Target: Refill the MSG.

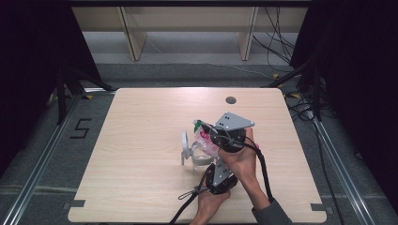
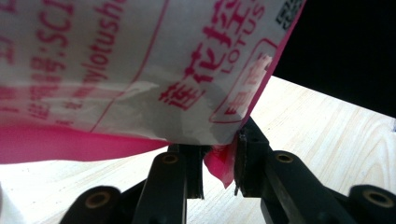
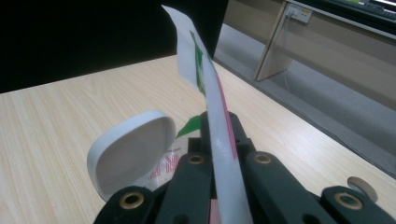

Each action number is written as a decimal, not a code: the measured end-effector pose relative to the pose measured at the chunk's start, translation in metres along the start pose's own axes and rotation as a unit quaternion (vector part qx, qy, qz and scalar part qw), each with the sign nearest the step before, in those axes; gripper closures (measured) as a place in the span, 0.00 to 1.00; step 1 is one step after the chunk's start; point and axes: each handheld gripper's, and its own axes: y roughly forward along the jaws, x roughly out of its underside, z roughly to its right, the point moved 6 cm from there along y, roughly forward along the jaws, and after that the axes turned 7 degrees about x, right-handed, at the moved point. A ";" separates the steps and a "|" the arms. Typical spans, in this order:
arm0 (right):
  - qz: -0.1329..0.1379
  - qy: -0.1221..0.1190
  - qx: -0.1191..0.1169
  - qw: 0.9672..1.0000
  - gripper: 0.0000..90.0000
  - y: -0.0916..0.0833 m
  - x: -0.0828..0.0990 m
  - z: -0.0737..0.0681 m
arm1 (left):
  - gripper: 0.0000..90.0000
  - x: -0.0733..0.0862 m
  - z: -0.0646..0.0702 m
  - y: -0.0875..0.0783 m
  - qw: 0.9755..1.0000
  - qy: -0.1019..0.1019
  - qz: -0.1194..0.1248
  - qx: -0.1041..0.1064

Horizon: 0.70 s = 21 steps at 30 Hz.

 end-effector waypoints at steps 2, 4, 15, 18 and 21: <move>0.004 -0.005 0.005 1.000 1.00 0.001 -0.001 0.001 | 0.84 0.000 -0.001 0.001 1.000 -0.002 0.001 0.003; 0.004 -0.001 0.009 1.000 1.00 0.002 0.000 0.000 | 0.84 0.000 -0.001 0.001 1.000 0.001 0.004 0.000; 0.002 -0.027 0.012 1.000 1.00 0.004 -0.005 -0.006 | 0.84 -0.003 0.000 0.001 1.000 -0.002 0.013 0.001; -0.001 -0.017 0.013 1.000 1.00 0.006 -0.004 -0.007 | 0.84 -0.004 0.000 0.001 1.000 -0.001 0.015 0.000; 0.000 -0.034 0.003 0.999 1.00 0.003 -0.007 -0.010 | 0.84 -0.005 0.001 0.000 1.000 0.003 0.021 -0.004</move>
